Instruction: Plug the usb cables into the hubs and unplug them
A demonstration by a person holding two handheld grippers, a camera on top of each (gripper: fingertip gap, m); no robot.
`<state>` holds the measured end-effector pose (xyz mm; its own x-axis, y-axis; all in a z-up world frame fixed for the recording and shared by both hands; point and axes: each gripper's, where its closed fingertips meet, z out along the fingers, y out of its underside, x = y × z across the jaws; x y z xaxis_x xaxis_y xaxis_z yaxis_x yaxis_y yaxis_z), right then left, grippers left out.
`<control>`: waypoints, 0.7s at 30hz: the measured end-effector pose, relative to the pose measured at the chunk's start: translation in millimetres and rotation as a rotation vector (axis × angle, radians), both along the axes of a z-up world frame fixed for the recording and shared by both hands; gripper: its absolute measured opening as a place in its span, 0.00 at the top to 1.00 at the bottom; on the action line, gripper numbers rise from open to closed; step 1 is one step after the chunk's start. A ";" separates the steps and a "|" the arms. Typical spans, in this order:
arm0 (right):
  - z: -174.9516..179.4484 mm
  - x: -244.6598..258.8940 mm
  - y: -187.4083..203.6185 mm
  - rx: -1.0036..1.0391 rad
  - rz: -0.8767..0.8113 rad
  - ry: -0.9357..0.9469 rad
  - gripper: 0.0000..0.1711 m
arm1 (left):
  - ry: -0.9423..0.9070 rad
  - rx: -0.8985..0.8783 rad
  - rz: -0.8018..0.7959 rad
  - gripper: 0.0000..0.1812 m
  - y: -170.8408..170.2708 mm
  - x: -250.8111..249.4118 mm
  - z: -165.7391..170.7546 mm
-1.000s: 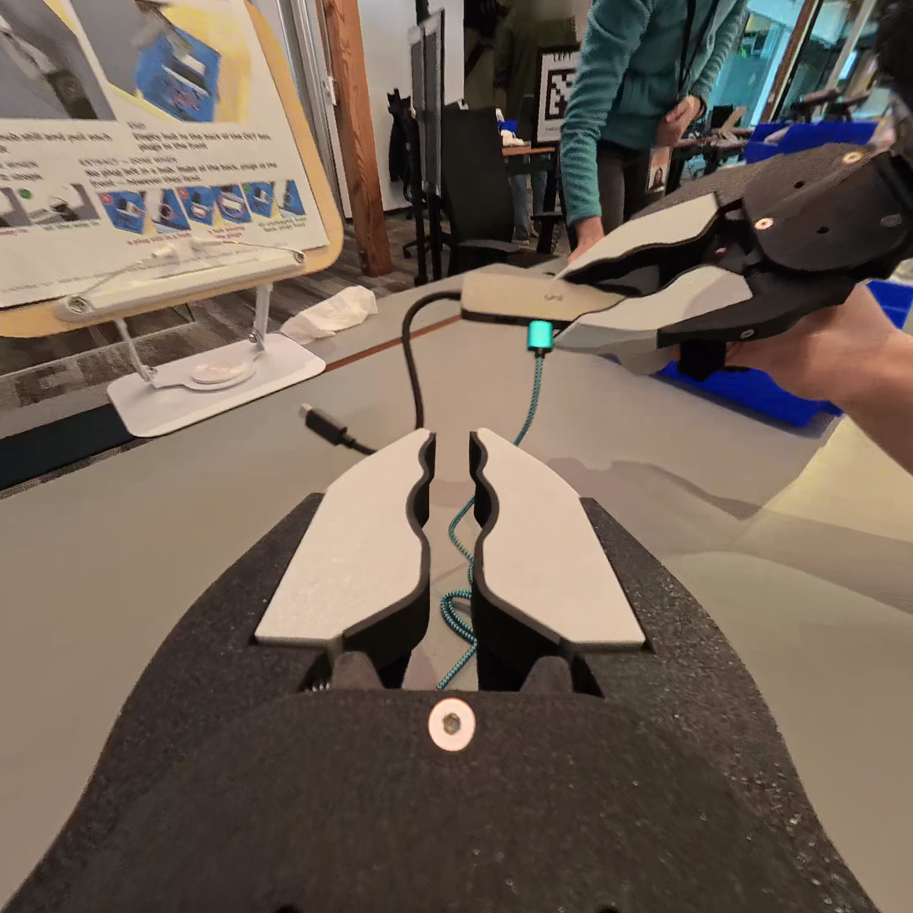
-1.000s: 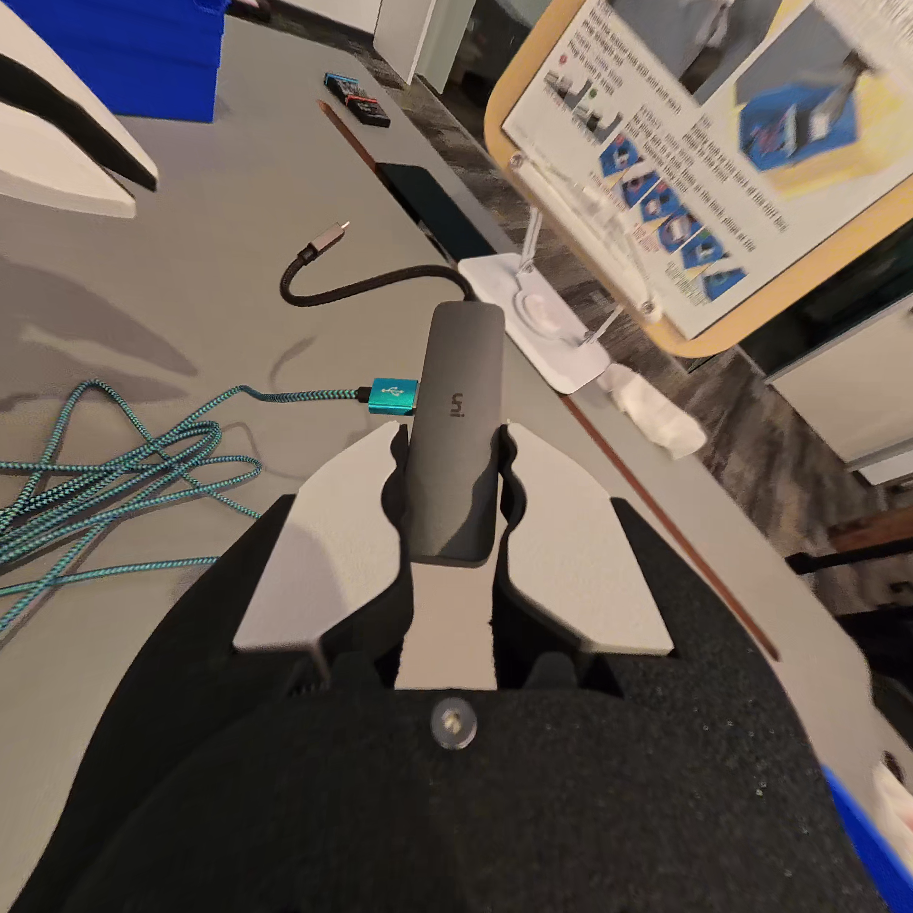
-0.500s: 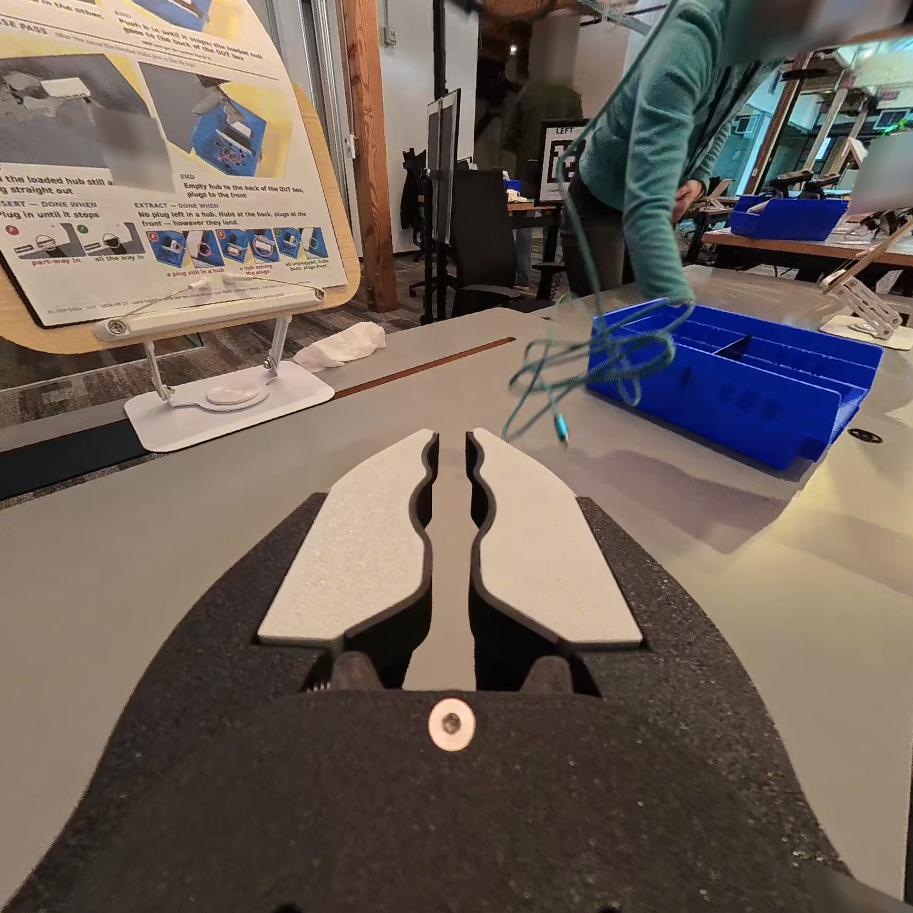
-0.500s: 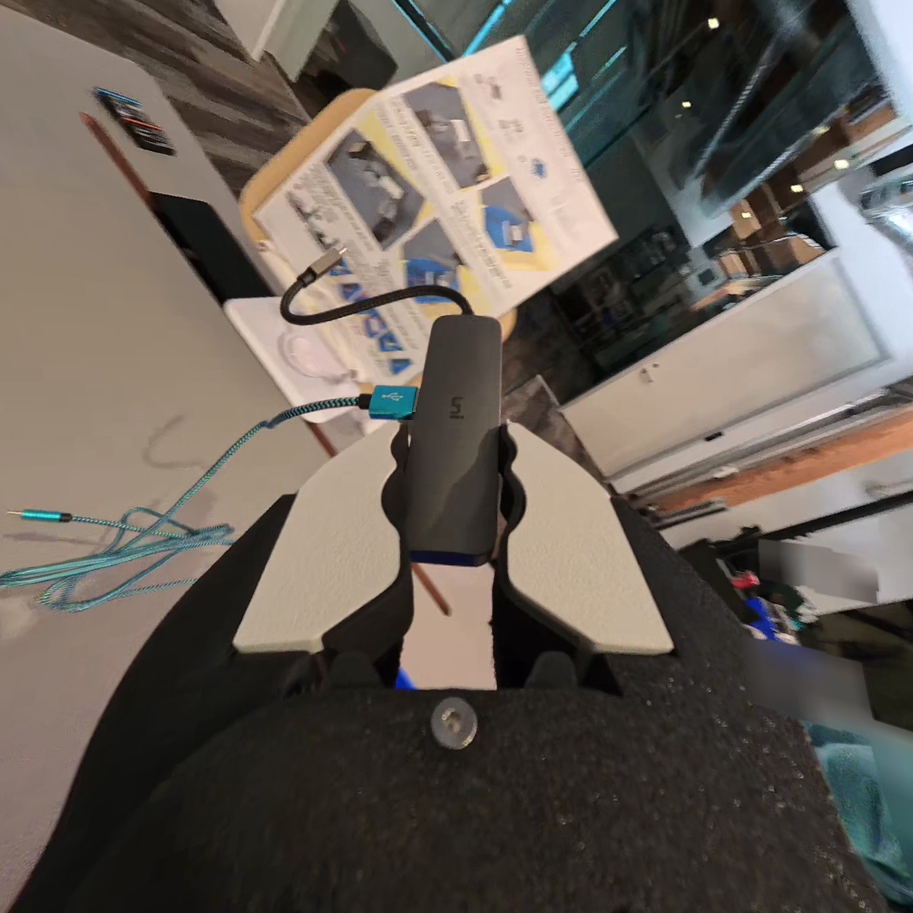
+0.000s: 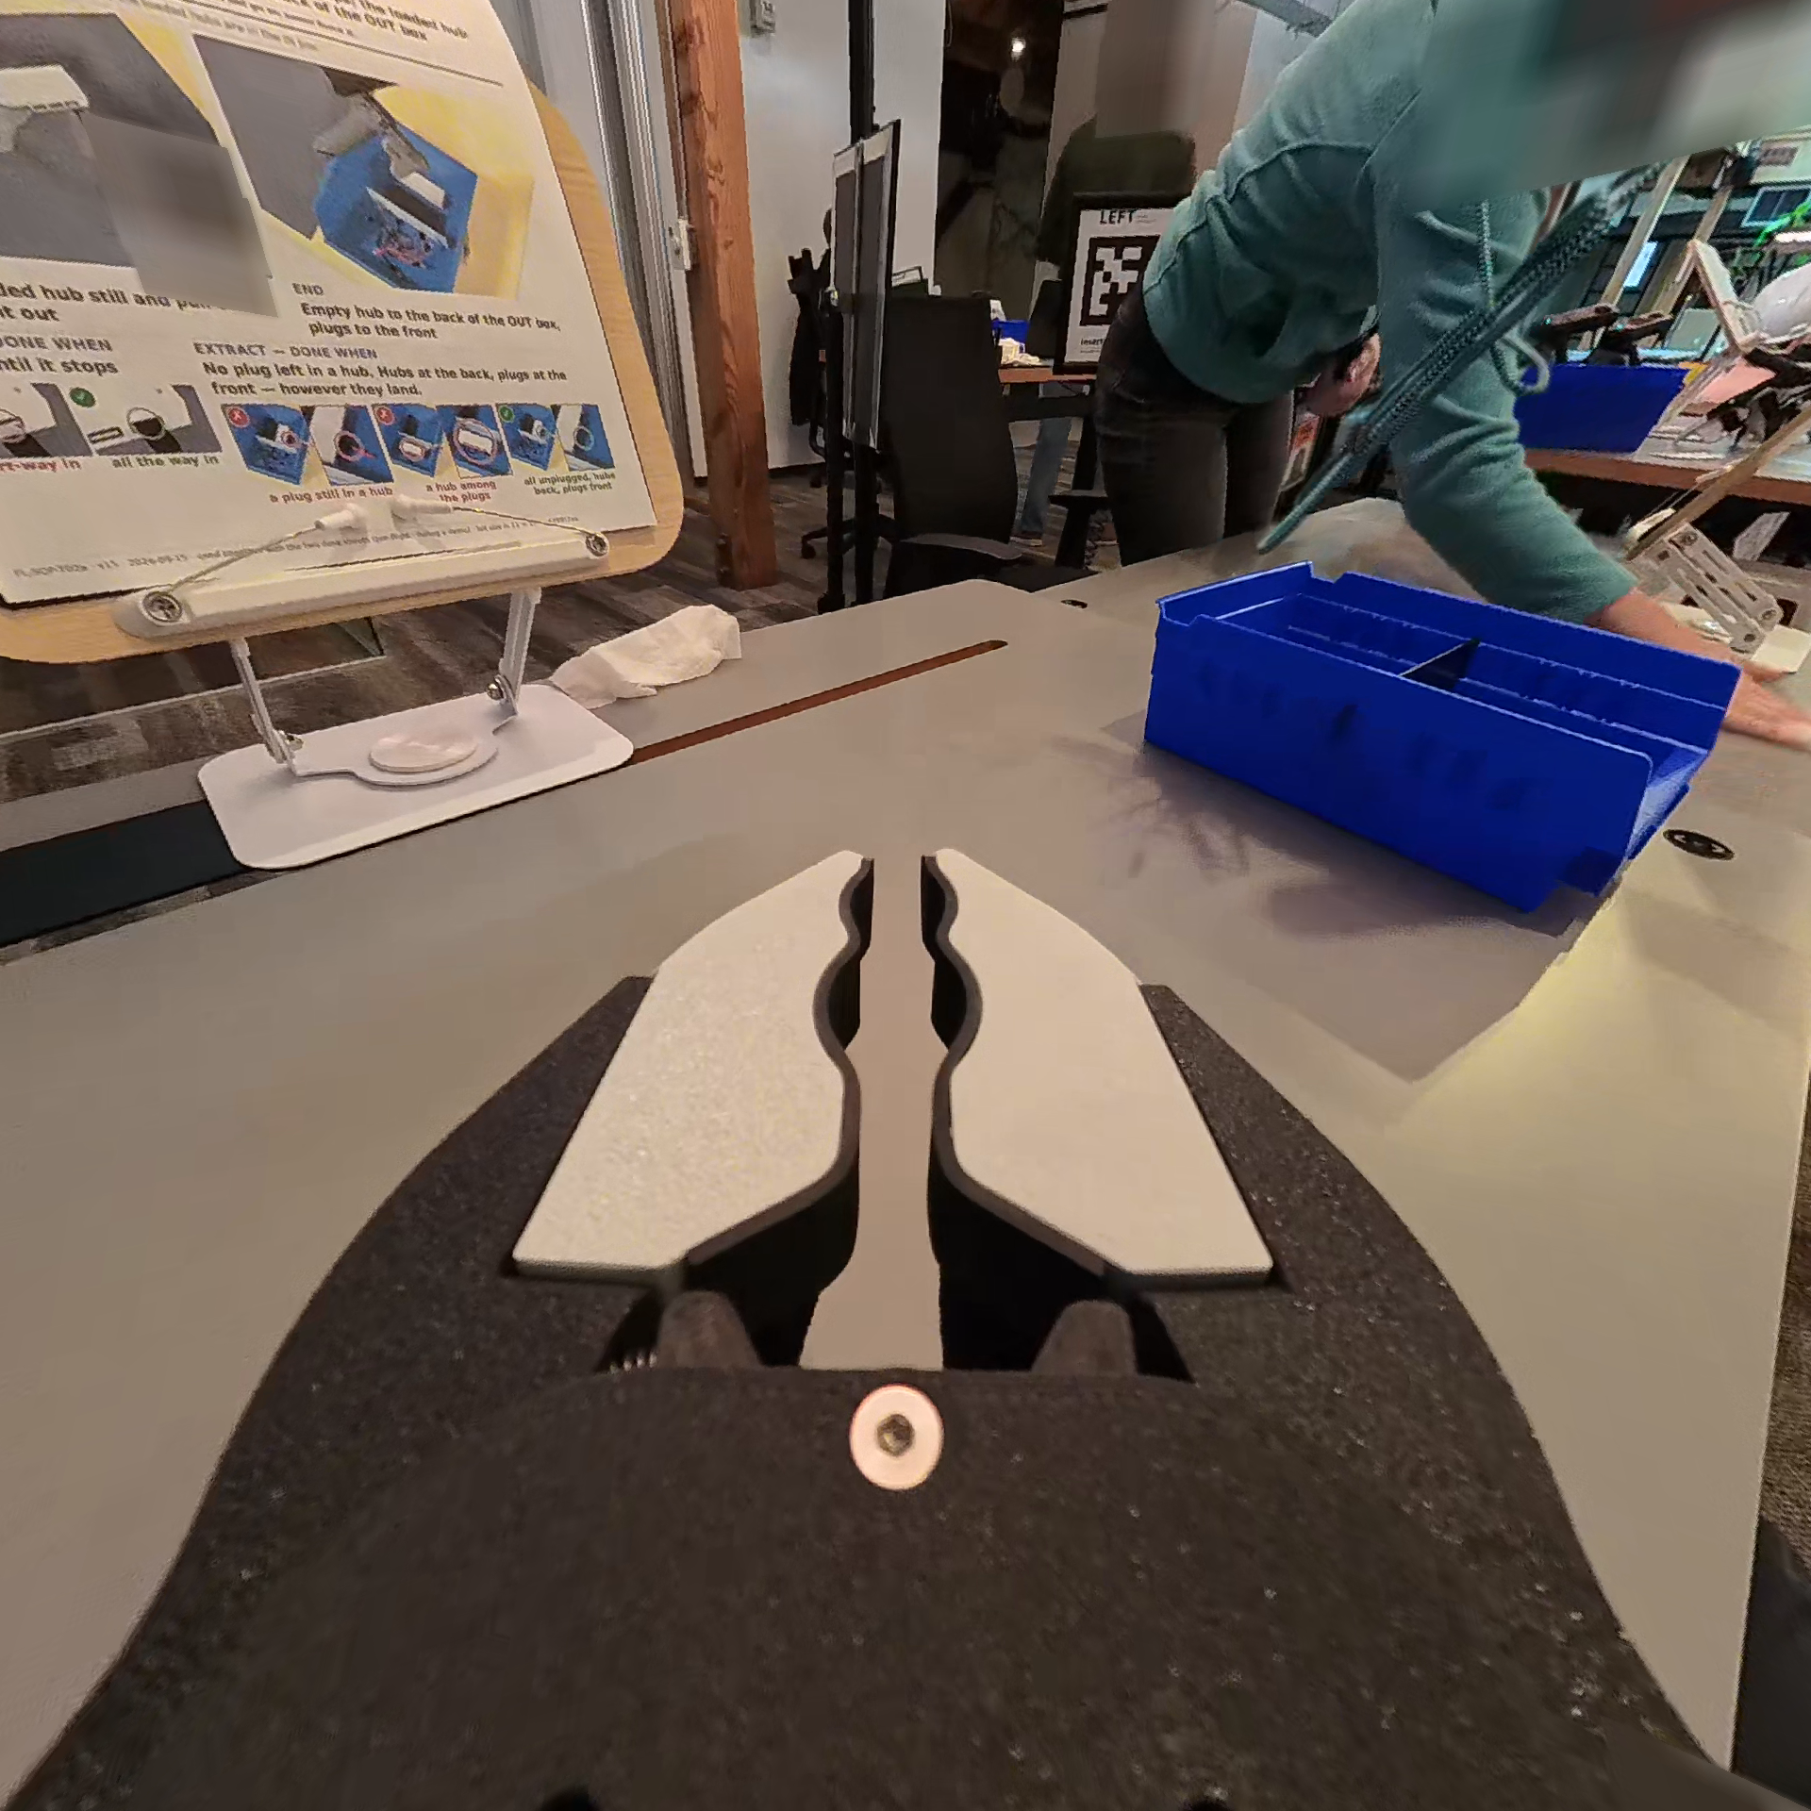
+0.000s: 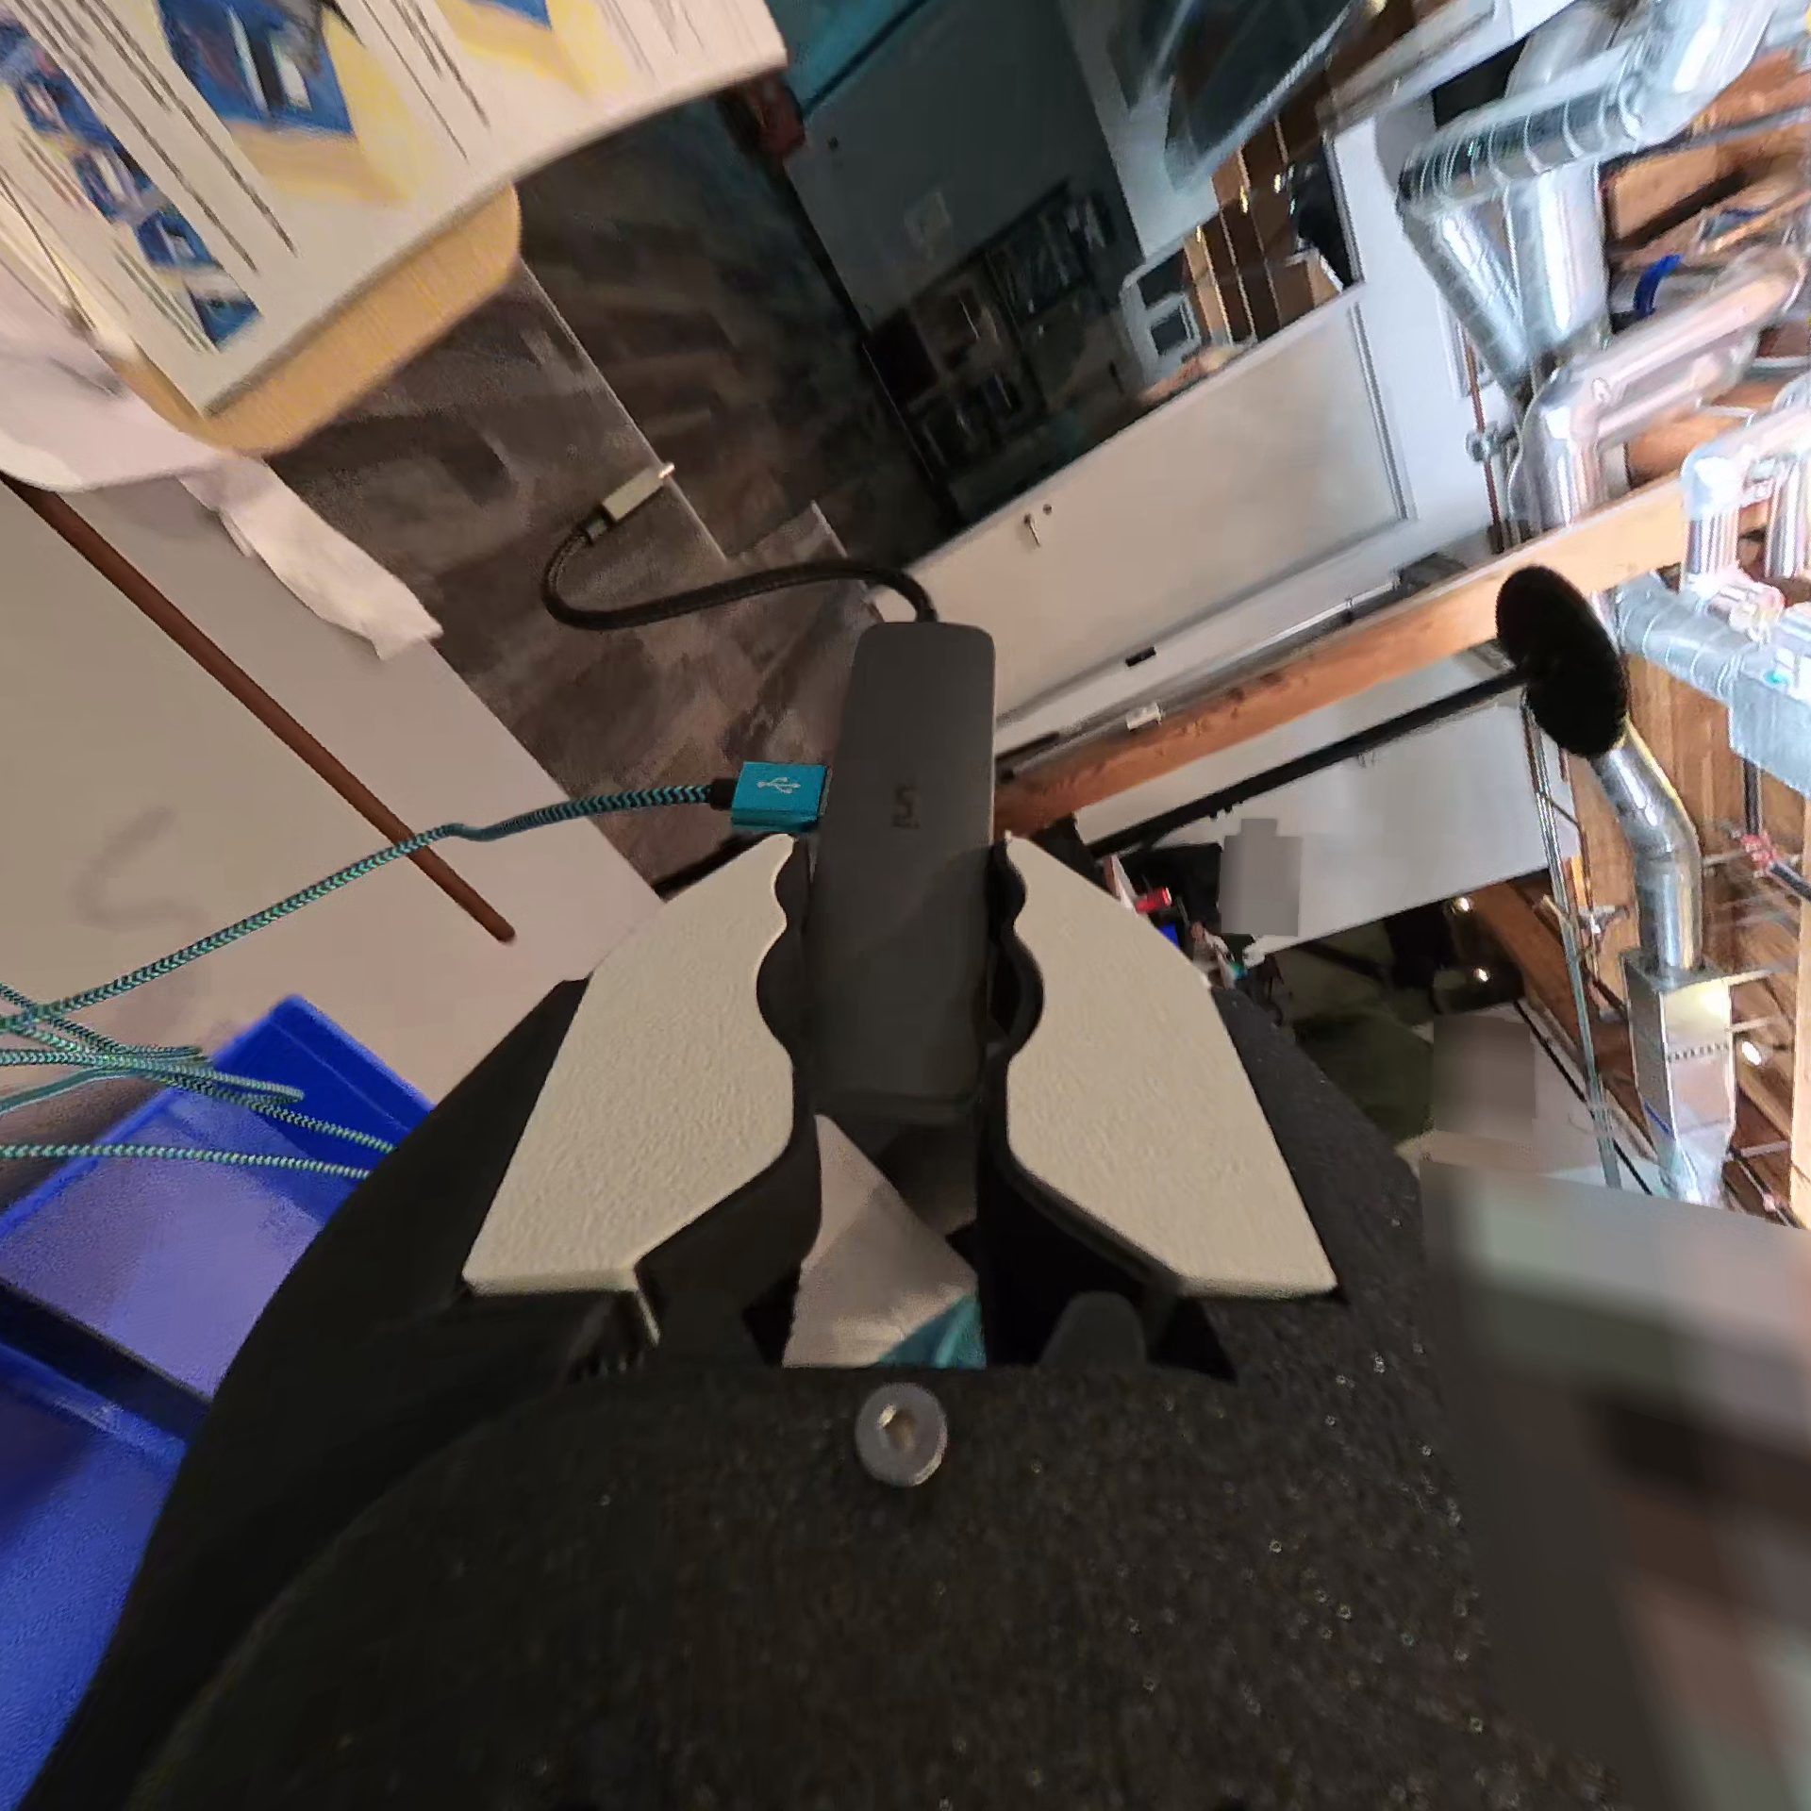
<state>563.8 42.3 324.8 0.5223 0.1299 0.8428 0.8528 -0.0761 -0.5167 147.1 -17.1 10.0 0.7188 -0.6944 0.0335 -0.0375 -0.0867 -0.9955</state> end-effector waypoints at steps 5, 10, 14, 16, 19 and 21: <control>-35.8 51.7 13.3 -0.051 -0.089 0.017 0.80 | 0.015 -0.001 0.003 0.96 -3.9 5.7 0.0; -88.8 86.3 30.3 -0.069 -0.128 0.006 0.80 | 0.021 0.008 -0.006 0.96 -9.2 15.7 3.7; -165.6 90.5 40.9 -0.159 -0.064 -0.016 0.80 | 0.021 0.014 -0.015 0.96 -12.6 23.9 7.9; -206.3 88.6 43.5 -0.220 -0.006 0.006 0.80 | 0.025 0.016 -0.019 0.96 -13.5 27.6 9.8; -253.1 85.4 42.7 -0.304 0.087 0.086 0.80 | 0.038 0.024 -0.016 0.96 -13.8 30.8 13.5; -276.8 81.4 38.8 -0.390 0.177 0.168 0.79 | 0.045 0.026 -0.013 0.96 -14.1 31.6 15.9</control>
